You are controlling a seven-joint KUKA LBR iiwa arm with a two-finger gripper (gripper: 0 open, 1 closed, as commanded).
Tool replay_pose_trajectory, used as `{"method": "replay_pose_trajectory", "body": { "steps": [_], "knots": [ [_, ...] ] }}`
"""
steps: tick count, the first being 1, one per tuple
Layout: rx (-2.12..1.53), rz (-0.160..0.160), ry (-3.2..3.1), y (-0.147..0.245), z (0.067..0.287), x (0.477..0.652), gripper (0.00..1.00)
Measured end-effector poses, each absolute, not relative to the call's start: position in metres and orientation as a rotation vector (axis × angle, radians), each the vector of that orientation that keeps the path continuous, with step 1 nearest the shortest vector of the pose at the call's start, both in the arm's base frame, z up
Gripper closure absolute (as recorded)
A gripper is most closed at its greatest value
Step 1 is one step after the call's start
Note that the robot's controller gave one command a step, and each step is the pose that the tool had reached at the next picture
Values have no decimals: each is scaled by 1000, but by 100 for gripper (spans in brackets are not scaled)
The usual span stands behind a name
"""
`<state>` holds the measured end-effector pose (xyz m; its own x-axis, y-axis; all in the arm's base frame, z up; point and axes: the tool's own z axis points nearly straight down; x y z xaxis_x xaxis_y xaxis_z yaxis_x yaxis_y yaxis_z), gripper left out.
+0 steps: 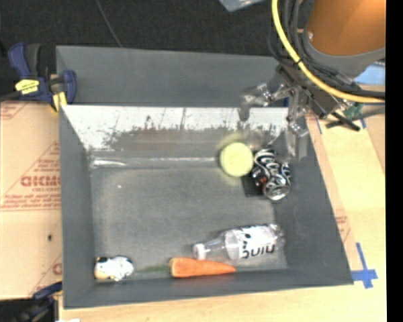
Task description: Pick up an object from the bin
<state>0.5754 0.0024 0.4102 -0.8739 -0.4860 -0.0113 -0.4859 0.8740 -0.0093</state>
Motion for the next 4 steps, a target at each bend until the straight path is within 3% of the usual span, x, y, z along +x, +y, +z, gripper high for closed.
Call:
{"method": "replay_pose_trajectory", "body": {
  "steps": [1, 2, 4],
  "knots": [
    [-827, -13, 3008, 16, 458, 558, 0],
    [-828, -11, 3010, 33, 471, 587, 100],
    [-805, -13, 3006, 25, 472, 597, 100]
  ]
}}
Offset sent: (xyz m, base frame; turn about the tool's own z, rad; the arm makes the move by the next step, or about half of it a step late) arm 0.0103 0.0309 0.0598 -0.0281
